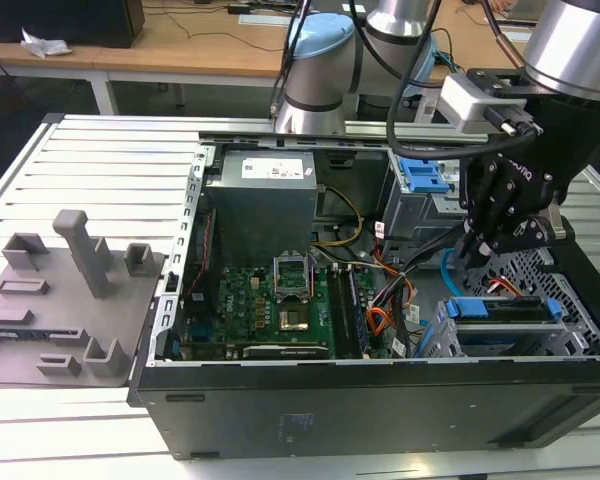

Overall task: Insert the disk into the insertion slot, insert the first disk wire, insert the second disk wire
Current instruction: 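Insert the second disk wire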

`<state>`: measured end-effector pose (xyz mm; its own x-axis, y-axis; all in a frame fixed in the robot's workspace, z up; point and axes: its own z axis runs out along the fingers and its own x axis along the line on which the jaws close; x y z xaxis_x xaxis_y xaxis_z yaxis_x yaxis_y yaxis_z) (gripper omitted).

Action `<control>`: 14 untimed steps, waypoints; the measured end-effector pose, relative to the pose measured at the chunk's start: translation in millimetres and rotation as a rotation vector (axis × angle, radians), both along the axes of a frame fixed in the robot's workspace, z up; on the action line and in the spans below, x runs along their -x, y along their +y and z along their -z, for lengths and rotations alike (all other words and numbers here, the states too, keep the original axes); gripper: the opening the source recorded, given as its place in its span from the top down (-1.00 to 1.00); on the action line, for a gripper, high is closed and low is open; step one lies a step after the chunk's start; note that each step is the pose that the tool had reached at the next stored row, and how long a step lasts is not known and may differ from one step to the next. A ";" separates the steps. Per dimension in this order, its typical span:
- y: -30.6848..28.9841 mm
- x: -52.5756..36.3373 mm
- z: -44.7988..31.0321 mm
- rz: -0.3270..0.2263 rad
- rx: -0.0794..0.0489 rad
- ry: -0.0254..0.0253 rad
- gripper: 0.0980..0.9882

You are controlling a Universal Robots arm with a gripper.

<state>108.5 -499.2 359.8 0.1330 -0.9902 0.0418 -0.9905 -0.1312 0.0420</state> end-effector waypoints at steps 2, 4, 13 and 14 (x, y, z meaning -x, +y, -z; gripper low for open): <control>0.0 0.0 0.0 0.000 0.002 0.0000 0.85; 0.0 0.0 0.0 0.000 0.003 0.0000 0.85; -18.8 0.0 0.0 0.000 0.003 0.0000 0.85; -21.8 0.0 0.0 0.000 0.003 0.0000 0.85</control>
<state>108.5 -521.0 359.9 0.1330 -0.9901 0.0446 -0.9905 -0.1311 0.0424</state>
